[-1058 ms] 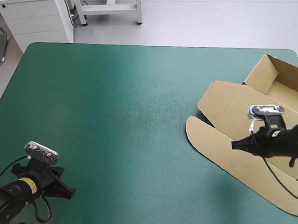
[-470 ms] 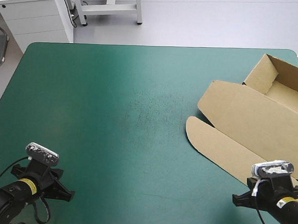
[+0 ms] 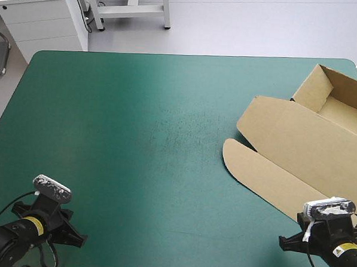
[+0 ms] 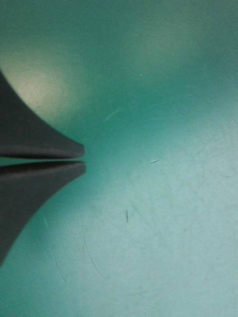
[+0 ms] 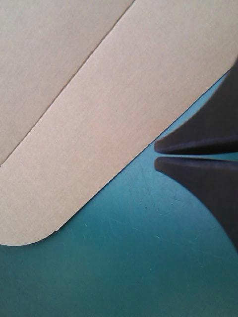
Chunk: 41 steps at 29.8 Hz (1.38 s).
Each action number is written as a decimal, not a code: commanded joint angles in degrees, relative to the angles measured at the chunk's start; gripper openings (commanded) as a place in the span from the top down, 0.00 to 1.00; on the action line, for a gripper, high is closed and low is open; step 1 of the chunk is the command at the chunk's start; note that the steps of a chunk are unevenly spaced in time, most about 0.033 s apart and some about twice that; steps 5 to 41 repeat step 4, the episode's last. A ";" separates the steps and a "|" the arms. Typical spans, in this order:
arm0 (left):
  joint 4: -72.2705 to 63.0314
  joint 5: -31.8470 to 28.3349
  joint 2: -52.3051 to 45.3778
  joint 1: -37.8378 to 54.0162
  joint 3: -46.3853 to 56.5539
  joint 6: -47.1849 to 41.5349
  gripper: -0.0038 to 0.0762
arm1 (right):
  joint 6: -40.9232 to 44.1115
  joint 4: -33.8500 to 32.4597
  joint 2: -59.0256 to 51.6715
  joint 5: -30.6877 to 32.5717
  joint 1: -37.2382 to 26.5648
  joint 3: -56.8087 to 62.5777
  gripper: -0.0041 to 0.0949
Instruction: Fold the box
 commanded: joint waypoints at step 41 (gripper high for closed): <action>0.17 -1.06 0.36 -0.16 -1.08 0.07 0.96 | -0.43 0.93 0.41 -3.18 -0.05 -1.36 0.96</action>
